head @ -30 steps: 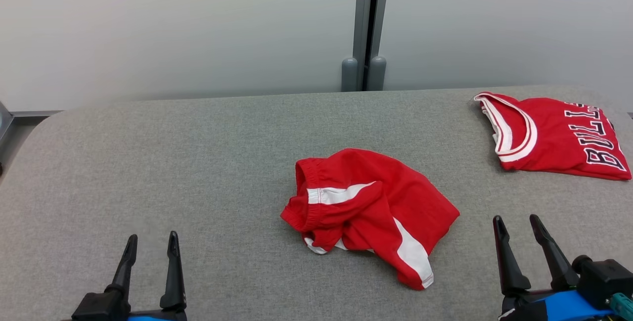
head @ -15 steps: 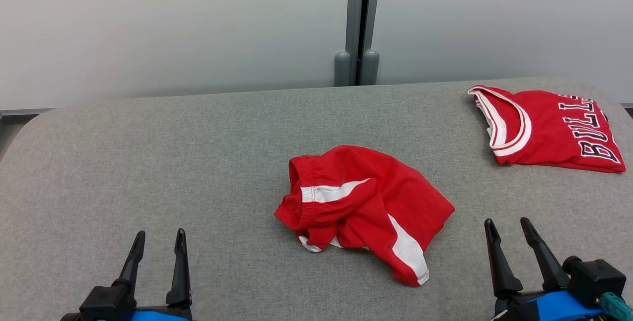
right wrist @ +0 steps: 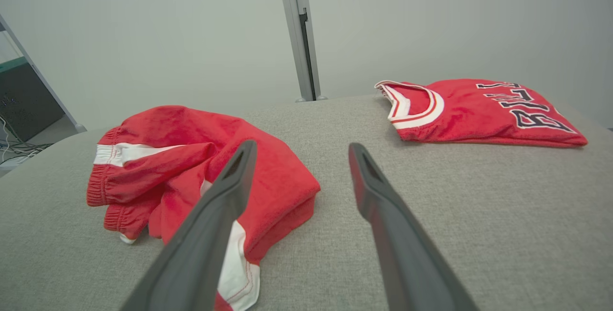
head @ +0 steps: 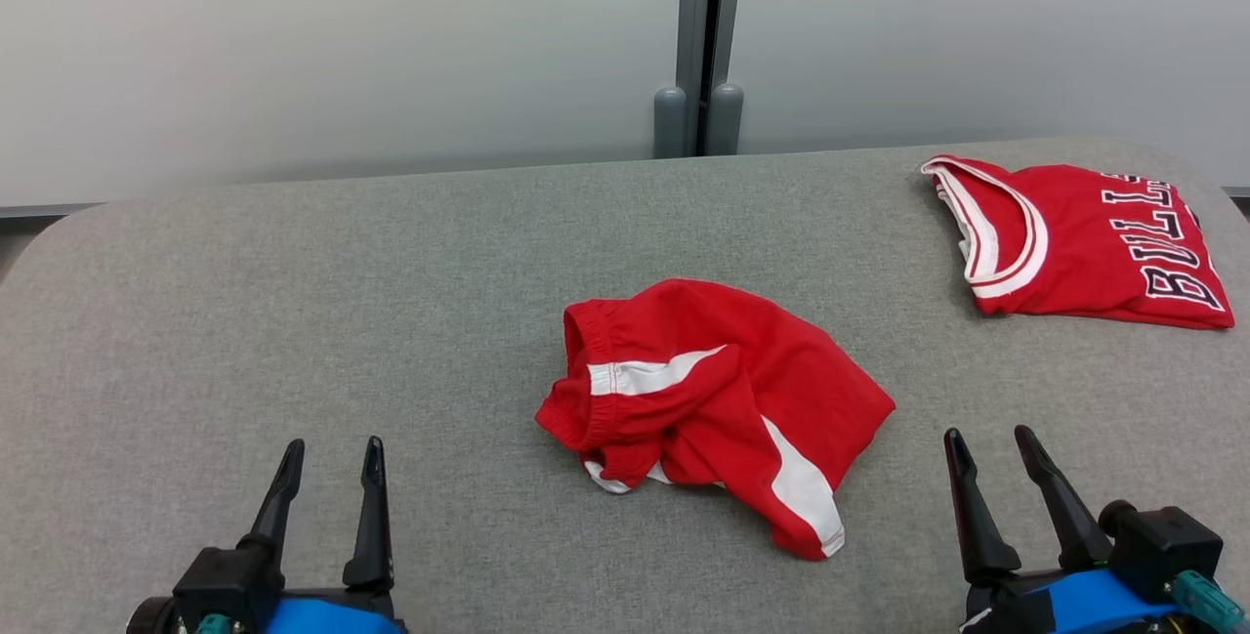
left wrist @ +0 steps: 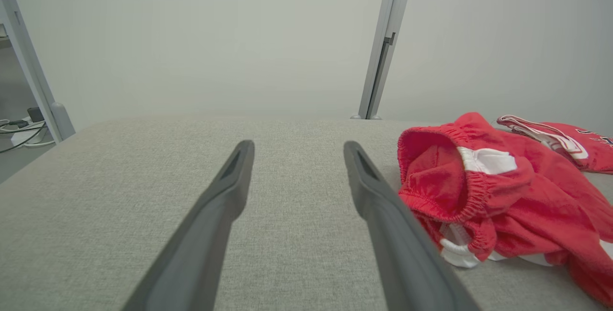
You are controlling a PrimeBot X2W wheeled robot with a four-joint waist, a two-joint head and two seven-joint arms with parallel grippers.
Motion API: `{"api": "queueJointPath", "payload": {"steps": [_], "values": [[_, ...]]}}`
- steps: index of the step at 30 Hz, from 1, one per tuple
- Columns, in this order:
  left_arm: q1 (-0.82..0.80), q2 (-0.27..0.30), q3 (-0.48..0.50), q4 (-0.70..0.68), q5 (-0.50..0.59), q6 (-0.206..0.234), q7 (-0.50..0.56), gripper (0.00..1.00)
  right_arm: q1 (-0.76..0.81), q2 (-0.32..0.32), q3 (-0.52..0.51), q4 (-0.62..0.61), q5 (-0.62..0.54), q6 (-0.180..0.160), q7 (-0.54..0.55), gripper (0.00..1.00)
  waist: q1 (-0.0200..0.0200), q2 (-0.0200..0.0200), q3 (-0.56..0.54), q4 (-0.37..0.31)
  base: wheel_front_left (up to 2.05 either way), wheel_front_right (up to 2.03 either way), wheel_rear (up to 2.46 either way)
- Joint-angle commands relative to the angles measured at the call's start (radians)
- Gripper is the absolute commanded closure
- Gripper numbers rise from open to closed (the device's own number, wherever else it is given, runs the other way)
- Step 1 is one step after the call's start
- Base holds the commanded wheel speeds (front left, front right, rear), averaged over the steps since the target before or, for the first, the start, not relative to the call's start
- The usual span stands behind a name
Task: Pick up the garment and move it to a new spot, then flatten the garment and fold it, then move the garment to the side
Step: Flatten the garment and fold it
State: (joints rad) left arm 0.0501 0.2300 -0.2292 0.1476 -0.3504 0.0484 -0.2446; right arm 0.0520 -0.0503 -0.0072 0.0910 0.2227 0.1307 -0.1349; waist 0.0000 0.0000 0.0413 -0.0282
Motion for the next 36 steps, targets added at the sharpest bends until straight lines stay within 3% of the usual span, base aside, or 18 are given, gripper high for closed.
{"api": "queueJointPath", "payload": {"steps": [1,9,18,32,33,34,35,36], "values": [[-0.024,-0.001,-0.001,-0.002,-0.002,-0.002,0.004,0.00,-0.011,0.000,0.000,0.003,0.003,0.000,-0.007,0.00,0.0000,0.0000,0.001,-0.001,0.00,0.00,0.00],[-0.156,-0.023,-0.075,0.016,-0.024,-0.071,0.126,0.00,-0.024,0.000,0.011,0.001,-0.002,0.000,0.000,0.00,0.0000,0.0000,0.018,-0.015,0.00,0.00,0.00],[-0.305,-0.092,-0.154,0.145,-0.091,-0.126,0.320,0.00,-0.061,0.000,0.066,0.011,0.000,0.000,0.002,0.00,0.0000,0.0000,0.048,-0.062,0.00,0.00,0.00],[-0.371,-0.120,-0.149,0.268,-0.167,-0.138,0.348,0.00,-0.088,0.000,0.105,0.037,0.007,0.000,-0.016,0.00,0.0000,0.0000,0.090,-0.146,0.00,0.00,0.00],[-0.371,-0.120,-0.151,0.268,-0.169,-0.143,0.342,0.10,-0.088,0.000,0.105,0.039,0.007,0.000,-0.017,0.00,0.0000,0.0000,0.091,-0.148,0.00,0.00,0.00],[-0.373,-0.121,-0.153,0.267,-0.173,-0.146,0.335,0.80,-0.088,0.000,0.105,0.041,0.007,0.000,-0.019,0.00,0.0000,0.0000,0.091,-0.149,0.00,0.00,0.00],[-0.377,-0.122,-0.156,0.264,-0.175,-0.148,0.327,1.00,-0.088,0.000,0.104,0.042,0.007,0.000,-0.018,0.00,0.0000,0.0000,0.091,-0.150,0.00,0.00,0.00],[-0.379,-0.124,-0.159,0.262,-0.179,-0.152,0.322,1.00,-0.087,0.000,0.104,0.043,0.007,0.000,-0.019,0.00,0.0000,0.0000,0.091,-0.151,0.00,0.00,0.00]]}}
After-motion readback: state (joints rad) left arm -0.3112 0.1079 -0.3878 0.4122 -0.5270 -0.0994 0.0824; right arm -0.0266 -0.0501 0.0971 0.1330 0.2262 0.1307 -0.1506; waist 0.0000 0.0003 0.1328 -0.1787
